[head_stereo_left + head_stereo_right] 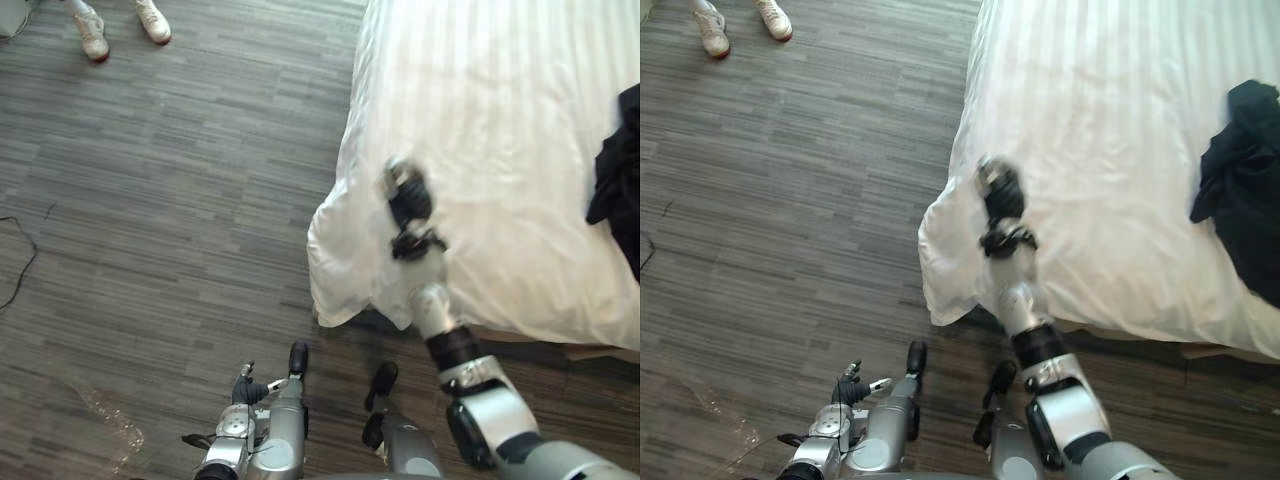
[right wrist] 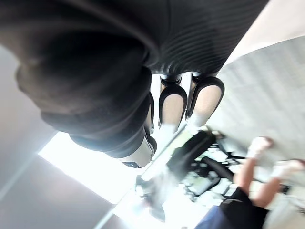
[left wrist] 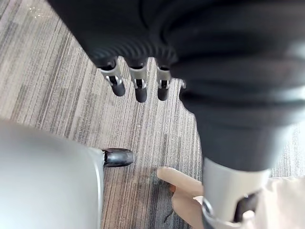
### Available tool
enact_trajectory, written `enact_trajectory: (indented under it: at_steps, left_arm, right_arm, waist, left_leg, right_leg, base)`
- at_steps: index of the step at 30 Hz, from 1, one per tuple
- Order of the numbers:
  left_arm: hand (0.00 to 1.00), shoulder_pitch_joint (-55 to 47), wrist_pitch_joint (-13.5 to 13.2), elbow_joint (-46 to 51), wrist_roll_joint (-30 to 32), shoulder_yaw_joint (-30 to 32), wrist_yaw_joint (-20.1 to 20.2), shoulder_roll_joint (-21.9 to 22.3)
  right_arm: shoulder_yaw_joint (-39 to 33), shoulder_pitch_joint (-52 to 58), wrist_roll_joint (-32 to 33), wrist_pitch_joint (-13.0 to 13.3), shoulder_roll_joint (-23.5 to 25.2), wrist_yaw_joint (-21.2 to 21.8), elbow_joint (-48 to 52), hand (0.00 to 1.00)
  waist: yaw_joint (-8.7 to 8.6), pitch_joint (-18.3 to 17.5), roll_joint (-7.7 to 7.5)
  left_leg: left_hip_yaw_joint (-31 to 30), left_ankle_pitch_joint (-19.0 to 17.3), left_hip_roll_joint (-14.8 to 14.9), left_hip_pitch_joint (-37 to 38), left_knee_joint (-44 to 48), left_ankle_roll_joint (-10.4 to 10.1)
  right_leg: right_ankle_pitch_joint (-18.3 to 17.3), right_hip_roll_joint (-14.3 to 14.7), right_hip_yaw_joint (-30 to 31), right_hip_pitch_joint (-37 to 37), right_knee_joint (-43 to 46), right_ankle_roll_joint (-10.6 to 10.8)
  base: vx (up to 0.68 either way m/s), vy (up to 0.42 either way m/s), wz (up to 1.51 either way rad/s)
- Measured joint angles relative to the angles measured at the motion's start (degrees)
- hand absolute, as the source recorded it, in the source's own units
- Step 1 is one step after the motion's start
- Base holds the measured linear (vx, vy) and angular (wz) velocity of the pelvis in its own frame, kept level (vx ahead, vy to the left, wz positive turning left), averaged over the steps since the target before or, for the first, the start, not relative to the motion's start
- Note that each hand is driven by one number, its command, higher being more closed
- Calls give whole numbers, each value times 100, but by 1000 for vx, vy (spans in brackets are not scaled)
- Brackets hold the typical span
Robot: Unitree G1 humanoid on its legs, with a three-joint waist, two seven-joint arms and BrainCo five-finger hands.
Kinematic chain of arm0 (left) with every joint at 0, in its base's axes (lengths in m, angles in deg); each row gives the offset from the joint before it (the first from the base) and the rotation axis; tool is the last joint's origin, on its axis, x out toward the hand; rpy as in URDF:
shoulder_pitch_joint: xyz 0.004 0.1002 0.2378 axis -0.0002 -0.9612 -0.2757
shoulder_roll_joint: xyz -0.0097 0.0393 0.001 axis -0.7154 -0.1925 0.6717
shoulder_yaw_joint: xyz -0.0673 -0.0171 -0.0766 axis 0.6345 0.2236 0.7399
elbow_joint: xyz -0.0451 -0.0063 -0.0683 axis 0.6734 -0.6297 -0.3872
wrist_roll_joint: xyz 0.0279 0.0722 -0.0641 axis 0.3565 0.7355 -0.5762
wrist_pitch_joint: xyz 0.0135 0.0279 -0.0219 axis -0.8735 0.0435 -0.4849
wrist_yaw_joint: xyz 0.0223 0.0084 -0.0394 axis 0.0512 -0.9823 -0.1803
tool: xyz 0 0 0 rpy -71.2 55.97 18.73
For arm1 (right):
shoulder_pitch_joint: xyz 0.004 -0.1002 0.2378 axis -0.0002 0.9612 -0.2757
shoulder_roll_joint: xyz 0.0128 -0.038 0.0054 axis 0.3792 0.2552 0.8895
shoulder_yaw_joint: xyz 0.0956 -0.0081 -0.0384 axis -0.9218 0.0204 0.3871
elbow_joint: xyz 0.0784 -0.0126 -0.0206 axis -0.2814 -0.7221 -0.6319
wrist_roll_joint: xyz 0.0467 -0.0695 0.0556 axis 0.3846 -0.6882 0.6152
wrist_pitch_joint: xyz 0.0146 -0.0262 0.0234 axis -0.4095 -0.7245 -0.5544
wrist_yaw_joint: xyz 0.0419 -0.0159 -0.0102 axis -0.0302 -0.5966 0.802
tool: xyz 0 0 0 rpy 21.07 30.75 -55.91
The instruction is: Tidy the bed and pick cloth on bed and put in laundry
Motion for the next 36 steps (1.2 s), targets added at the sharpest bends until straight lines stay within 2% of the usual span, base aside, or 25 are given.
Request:
enact_trajectory:
  at_steps: [1, 3, 5, 6, 8, 9, 11, 14, 16, 18, 19, 22, 24, 27, 28, 31, 33, 36]
  left_arm:
    - [0, 5, -30, 6, -3, -12, 2, 26]
    - [0, 20, -60, 115, -44, -173, 7, 89]
    - [0, 21, -74, 175, -129, -271, 13, 90]
    - [0, 21, -75, 186, -176, -318, 21, 92]
    - [0, 23, -64, 180, -233, -412, 90, 70]
    - [0, 22, -64, 178, -233, -457, 120, 68]
    - [0, 21, -56, 168, -232, -494, 125, 90]
    - [0, 1, -42, 205, -230, -268, 119, 66]
    - [0, -46, -28, 205, -229, 140, 108, 66]
    - [0, -73, -7, 180, -224, 472, 109, 129]
    - [0, -72, 9, 171, -221, 674, 110, 207]
    - [0, -84, 77, 35, -210, 1135, 113, 413]
    - [0, -72, 149, -156, -199, 1216, 115, 406]
    - [0, -63, 201, -285, -17, 1327, 120, 386]
    - [0, -61, 208, -311, 74, 1326, 124, 340]
    - [0, -60, 221, -382, 199, 1320, 130, 253]
    - [0, -65, 233, -474, 243, 1316, 133, 237]
    - [0, -159, 298, -578, 376, 1298, 170, 199]
  right_arm:
    - [-64, -148, 1, 60, -153, -59, -162, 100]
    - [-260, -537, -5, 127, -749, -316, -1038, 100]
    - [-394, -590, -61, 30, -1109, -548, -1855, 100]
    - [-485, -539, -151, 9, -1214, -529, -2135, 100]
    - [-468, -428, -481, 22, -1239, -400, -2017, 100]
    - [-509, -367, -717, -58, -1220, -401, -2019, 100]
    - [-896, -47, -1075, -56, -996, -400, -1831, 100]
    - [-1936, 552, -1240, -35, -411, -394, -1323, 100]
    - [-2759, 1041, -1256, -28, 114, -394, -1144, 100]
    - [-3448, 1578, -1243, -124, 468, -546, -1226, 100]
    - [-3871, 2130, -1232, -309, 592, -740, -1493, 0]
    - [-4320, 3744, -1264, -702, 850, -1072, -2151, 0]
    - [-4359, 4514, -1355, -832, 897, -1157, -2441, 0]
    - [-4408, 5126, -1778, -1009, 898, -1162, -2938, 0]
    - [-4356, 5201, -2031, -1175, 913, -1133, -3244, 0]
    - [-4071, 5137, -2367, -1383, 1035, -1066, -3501, 0]
    - [-3869, 5050, -2564, -1464, 1077, -998, -3501, 0]
    - [-3420, 4974, -3076, -1561, 1065, -907, -3494, 0]
  waist:
    - [-4, 44, 98]
    - [1, 197, 402]
    - [-5, 272, 553]
    - [-7, 286, 582]
    - [-83, 292, 590]
    - [-159, 295, 587]
    - [-330, 306, 547]
    - [-593, 328, 368]
    - [-699, 273, 76]
    - [-720, 168, -125]
    - [-723, 124, -200]
    - [-830, -20, -224]
    - [-1009, -244, -219]
    - [-1113, -637, -231]
    - [-1102, -858, -246]
    - [-1075, -1095, -236]
    - [-1064, -1165, -200]
    - [-905, -1192, -181]
  left_leg:
    - [2, 16, -17, -43, 0, 22]
    - [49, 42, -69, -217, -1, 57]
    - [163, 48, -95, -342, -2, 65]
    - [241, 48, -104, -382, -5, 66]
    - [390, 43, -123, -387, -7, 68]
    - [465, 25, -129, -329, -8, 85]
    - [548, -36, -124, -269, -7, 166]
    - [613, -135, -140, -215, -6, 119]
    - [796, -187, -136, -112, -7, 146]
    - [954, -257, -120, 34, -8, 138]
    - [1047, -315, -112, 185, -10, 133]
    - [1313, -494, -76, 555, -31, 102]
    - [1401, -574, -33, 779, -55, 55]
    - [1495, -713, 66, 1159, -54, -30]
    - [1512, -759, 104, 1304, -53, -72]
    - [1461, -786, 183, 1470, -24, -111]
    - [1425, -788, 209, 1555, -21, -113]
    - [1521, -849, 255, 1816, -18, -132]
  right_leg:
    - [17, -2, 7, -49, -1, 6]
    - [118, -48, 117, -267, -10, 50]
    - [192, -74, 233, -446, -21, 105]
    - [216, -81, 331, -545, -26, 120]
    - [251, -95, 525, -648, -29, 127]
    - [252, -98, 607, -623, -30, 129]
    - [249, -83, 666, -591, -32, 130]
    - [257, -74, 764, -528, -103, 118]
    - [270, -60, 975, -516, -122, 101]
    - [268, -45, 1118, -447, -134, 102]
    - [241, -33, 1205, -343, -144, 123]
    - [129, 20, 1416, -125, -136, 116]
    - [77, 73, 1527, 6, -138, 164]
    - [21, 194, 1583, 358, -234, 153]
    - [-18, 241, 1579, 500, -258, 144]
    - [-92, 317, 1524, 698, -259, 116]
    - [-113, 331, 1497, 807, -261, 131]
    - [-128, 380, 1575, 1019, -262, 125]
  base:
    - [46, 7, 1]
    - [41, 5, -13]
    - [43, 5, -26]
    - [63, 0, -50]
    - [60, 0, -42]
    - [55, 24, -23]
    - [44, 30, -16]
    - [33, 33, -9]
    - [38, 23, -34]
    - [82, 13, -42]
    - [104, 5, -43]
    - [145, -9, -51]
    - [162, -30, -48]
    - [178, -54, -33]
    - [132, -52, -8]
    - [94, -64, 5]
    - [41, -46, 10]
    - [16, -32, -14]
